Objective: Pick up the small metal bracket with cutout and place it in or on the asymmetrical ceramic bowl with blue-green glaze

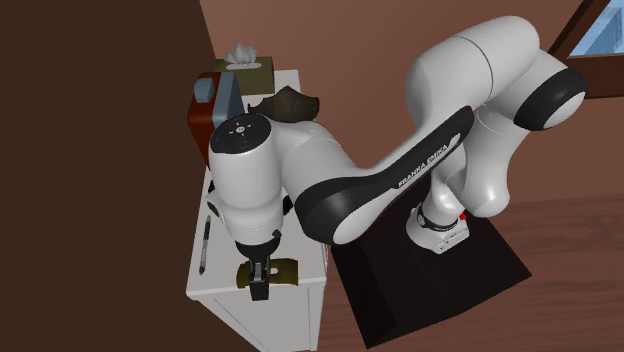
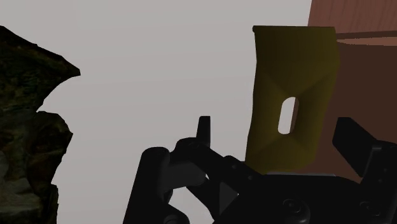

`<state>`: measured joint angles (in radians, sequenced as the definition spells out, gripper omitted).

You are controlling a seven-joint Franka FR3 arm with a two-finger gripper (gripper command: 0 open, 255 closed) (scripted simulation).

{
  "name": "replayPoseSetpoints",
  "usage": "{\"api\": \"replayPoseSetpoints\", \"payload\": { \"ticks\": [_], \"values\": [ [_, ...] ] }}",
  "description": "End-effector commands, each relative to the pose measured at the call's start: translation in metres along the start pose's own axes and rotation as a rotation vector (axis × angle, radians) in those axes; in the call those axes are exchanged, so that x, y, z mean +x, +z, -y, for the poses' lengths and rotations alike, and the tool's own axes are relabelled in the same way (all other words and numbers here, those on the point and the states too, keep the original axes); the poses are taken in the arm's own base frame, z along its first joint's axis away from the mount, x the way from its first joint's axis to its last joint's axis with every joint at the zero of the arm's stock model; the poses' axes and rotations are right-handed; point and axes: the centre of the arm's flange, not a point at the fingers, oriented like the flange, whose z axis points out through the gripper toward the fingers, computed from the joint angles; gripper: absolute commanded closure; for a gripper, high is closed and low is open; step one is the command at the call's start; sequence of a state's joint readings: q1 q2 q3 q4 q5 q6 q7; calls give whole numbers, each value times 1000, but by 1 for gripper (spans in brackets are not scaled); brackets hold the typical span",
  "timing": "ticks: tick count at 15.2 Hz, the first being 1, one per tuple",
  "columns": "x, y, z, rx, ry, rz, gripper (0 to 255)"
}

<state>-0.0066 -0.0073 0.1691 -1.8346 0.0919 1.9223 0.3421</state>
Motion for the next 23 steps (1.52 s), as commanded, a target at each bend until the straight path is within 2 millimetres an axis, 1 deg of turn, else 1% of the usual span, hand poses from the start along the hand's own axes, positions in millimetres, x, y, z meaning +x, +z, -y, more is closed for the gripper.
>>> {"api": "replayPoseSetpoints", "payload": {
  "ticks": [1,2,3,12,23],
  "values": [
    [0,0,0,0,0,0,0],
    [0,0,0,0,0,0,0],
    [0,0,0,0,0,0,255],
    [0,0,0,0,0,0,255],
    [3,-57,7,0,0,0,255]
  ]
}}
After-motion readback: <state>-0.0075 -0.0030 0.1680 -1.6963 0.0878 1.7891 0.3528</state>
